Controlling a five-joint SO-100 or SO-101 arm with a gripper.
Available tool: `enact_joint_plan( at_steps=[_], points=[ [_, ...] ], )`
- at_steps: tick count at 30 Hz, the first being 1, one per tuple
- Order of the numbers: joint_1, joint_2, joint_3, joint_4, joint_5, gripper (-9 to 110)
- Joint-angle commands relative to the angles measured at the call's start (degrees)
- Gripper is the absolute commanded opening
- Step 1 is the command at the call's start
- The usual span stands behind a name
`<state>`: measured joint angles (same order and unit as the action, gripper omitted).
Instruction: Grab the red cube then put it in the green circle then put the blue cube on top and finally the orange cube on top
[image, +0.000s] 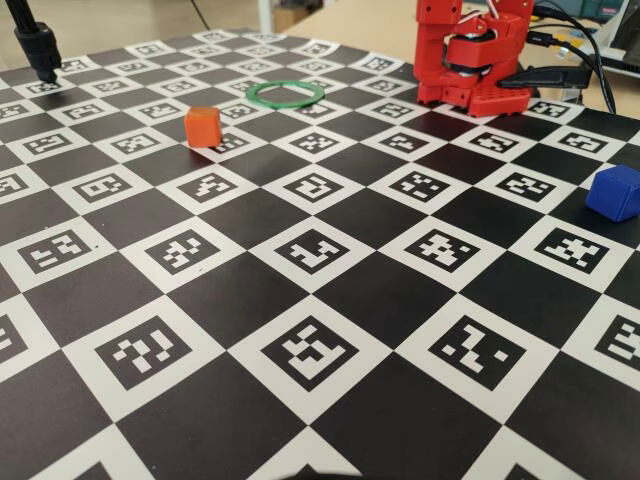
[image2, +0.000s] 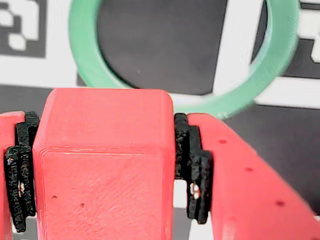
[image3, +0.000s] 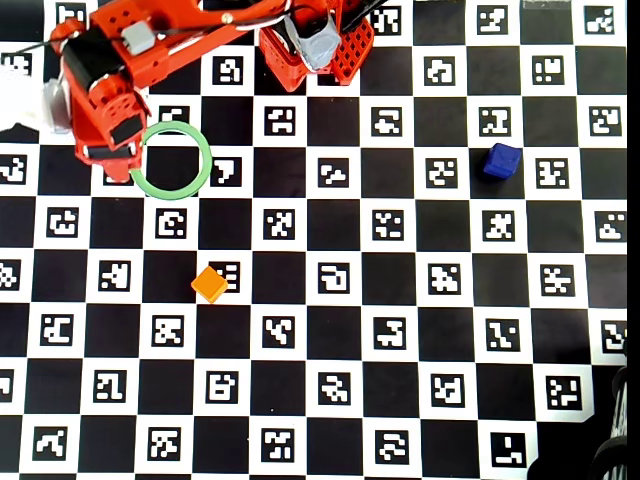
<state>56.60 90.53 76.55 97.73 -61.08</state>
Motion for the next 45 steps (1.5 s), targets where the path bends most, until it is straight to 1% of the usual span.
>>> enact_joint_plan(
  at_steps=[1, 22, 45],
  points=[
    [0.4, 8.7, 2.7, -3.3, 0.4, -1],
    [1.0, 14.9, 30.1, -25.7, 3.6, -1],
    [2.5, 16.6, 48.5, -40.2, 3.8, -1]
  ],
)
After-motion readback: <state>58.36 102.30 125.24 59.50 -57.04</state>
